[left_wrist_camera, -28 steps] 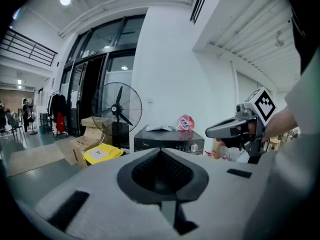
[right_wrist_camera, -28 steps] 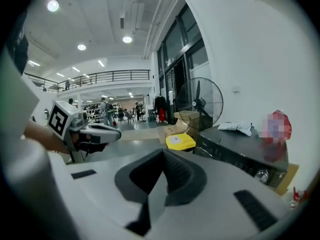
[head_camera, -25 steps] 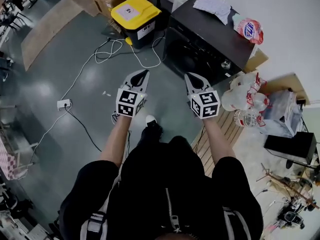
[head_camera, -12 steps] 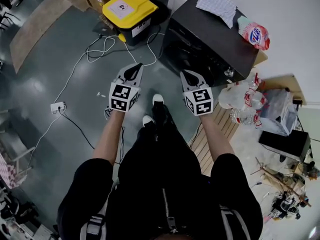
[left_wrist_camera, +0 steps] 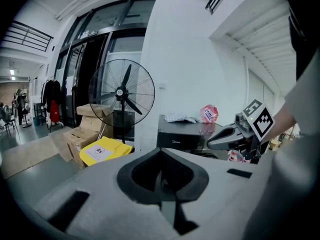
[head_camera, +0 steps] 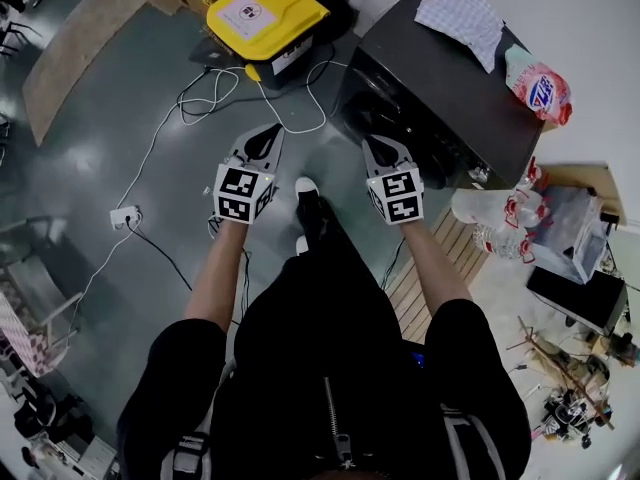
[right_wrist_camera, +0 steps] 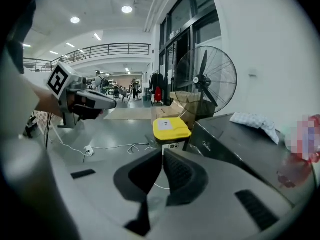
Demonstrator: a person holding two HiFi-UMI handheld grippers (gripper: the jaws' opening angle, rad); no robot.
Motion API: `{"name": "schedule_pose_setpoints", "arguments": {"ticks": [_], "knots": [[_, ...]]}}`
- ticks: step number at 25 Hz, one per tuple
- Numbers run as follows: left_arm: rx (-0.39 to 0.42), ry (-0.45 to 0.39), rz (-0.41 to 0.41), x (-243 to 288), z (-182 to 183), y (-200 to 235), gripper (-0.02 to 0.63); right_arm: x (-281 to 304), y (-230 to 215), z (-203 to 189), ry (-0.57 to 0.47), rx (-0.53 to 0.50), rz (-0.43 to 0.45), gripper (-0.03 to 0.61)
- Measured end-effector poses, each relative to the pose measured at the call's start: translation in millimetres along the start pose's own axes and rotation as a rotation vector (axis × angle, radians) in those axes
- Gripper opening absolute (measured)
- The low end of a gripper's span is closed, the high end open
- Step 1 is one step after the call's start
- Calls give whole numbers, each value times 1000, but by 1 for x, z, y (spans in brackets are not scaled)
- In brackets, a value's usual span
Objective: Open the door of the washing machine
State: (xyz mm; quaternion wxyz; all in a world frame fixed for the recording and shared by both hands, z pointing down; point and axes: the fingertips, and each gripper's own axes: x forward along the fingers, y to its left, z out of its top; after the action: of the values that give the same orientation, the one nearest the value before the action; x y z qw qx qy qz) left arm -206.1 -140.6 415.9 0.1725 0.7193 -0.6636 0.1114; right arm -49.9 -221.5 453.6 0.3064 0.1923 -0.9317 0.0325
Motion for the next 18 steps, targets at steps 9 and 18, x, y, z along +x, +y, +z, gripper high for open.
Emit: {"name": "schedule_pose_setpoints", "arguments": {"ticks": [9,18], "knots": [[-27,23,-10,79,12,57,0,85,-48,-7,111,23,-3,111],[-61,78,-47,116,-24,99,0,164,-55,-65,392,-112,55,193]]}}
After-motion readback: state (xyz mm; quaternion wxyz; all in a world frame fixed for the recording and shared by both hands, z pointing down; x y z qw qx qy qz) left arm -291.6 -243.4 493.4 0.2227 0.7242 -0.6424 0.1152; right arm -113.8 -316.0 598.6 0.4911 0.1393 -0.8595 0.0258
